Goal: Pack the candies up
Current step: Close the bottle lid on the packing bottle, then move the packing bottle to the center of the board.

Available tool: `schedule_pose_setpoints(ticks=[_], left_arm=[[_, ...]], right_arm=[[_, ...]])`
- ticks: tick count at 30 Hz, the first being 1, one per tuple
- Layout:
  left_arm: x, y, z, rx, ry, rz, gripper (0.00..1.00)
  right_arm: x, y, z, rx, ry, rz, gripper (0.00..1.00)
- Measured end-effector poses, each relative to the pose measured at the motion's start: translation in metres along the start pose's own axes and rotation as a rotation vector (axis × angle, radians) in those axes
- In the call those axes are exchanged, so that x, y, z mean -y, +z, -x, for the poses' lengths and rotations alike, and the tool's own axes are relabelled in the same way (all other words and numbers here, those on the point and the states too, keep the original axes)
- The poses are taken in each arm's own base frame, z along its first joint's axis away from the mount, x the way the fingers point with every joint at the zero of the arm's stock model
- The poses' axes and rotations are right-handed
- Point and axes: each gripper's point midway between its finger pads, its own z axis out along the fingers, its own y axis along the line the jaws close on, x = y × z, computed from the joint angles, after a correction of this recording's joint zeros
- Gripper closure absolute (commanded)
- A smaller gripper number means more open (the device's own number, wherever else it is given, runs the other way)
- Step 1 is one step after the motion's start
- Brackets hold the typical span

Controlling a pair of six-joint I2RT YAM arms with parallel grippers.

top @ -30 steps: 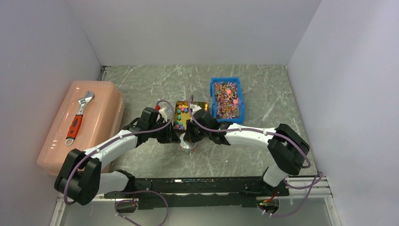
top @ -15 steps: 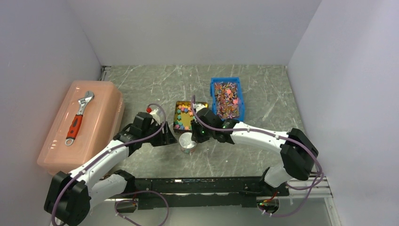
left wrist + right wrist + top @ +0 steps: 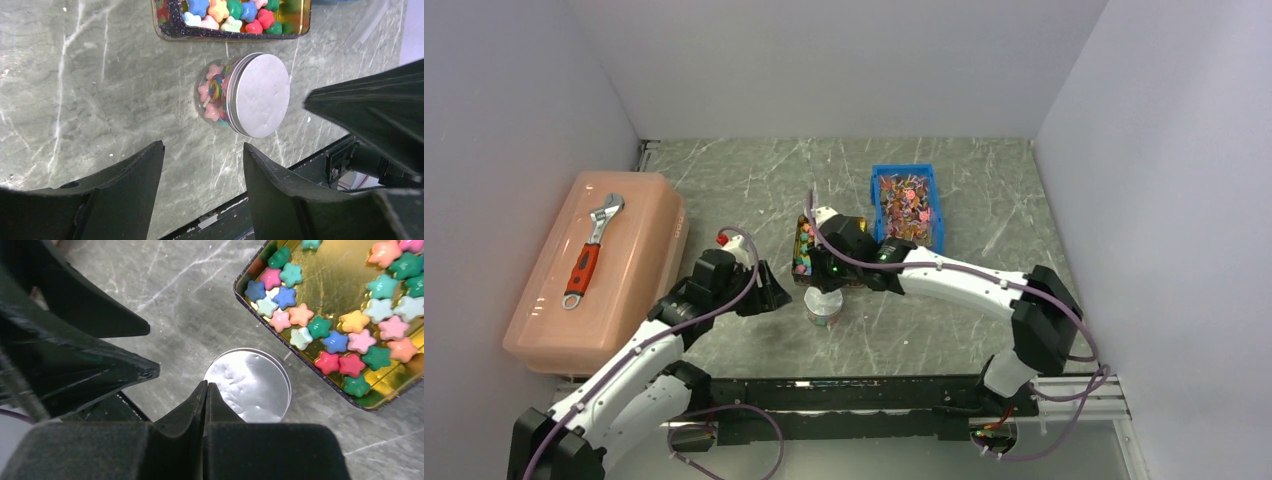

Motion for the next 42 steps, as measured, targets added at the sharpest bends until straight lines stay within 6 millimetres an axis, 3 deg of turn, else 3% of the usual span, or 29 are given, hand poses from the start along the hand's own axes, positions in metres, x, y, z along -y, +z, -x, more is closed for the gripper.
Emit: schedule_pose_setpoints(ticks=[9,19,26,31,37,42], left_arm=[[-0.004,-0.011,0.002,0.046,-0.009,0.023,0.34],[-0.008,-0.008,0.0,0.032,-0.013,0.041,0.34],[-0.011,0.001,-0.006,-0.013,-0.011,0.05,0.34],[-0.012,0.012,-0.011,-0.057,-0.01,0.037,0.33],[-0.005,0.021,-0.019,-0.088,0.012,0.002,0.21],[0.007,0.022,-0.038,-0.112,0.085,-0.028,0.15]], right_arm=[[0.011,0.043,-0.043,-0.147,-0.004,-0.039,1.0],[0.01,0.044,-0.043,-0.148,-0.007,-0.034,1.0],[0.015,0.026,-0.032,-0.113,-0.025,-0.075,0.98],[0.019,0.008,-0.017,-0.06,-0.044,-0.106,0.87],[0.028,-0.004,-0.006,-0.02,-0.059,-0.146,0.7],[0.041,-0.015,0.0,0.004,-0.041,-0.168,0.62]])
